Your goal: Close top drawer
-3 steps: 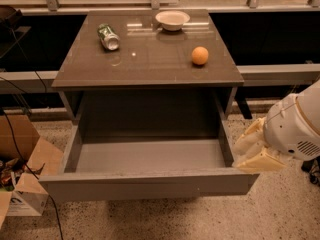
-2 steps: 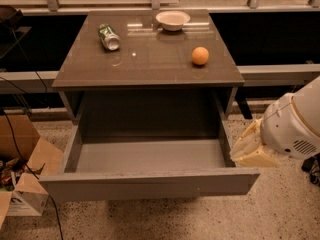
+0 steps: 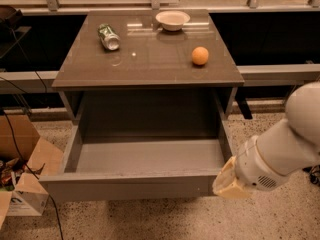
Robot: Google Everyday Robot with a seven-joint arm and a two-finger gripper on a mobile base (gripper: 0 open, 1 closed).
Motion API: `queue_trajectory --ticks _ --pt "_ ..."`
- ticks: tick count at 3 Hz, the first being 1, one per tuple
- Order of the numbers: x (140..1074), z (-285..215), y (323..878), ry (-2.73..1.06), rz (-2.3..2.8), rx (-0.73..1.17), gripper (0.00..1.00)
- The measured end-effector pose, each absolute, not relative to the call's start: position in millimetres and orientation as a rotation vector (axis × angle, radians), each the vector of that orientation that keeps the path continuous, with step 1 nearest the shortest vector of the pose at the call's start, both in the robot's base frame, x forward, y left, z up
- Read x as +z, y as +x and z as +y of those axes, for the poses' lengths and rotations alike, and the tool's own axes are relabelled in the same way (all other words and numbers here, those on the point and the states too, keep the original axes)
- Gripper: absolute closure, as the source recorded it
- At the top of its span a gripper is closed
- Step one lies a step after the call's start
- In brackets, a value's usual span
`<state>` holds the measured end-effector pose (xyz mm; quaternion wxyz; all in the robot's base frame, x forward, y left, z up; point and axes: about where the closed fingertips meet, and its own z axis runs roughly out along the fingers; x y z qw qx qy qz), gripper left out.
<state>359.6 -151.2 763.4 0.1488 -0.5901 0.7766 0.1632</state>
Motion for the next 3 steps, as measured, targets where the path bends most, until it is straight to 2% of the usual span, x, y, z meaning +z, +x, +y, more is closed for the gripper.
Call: queue_trajectory --ticks 1,3 --pt "706 -146 360 -1.677 2.253 0.542 1.0" --pt "643 -152 402 -1.642 2.243 0.573 1.0"
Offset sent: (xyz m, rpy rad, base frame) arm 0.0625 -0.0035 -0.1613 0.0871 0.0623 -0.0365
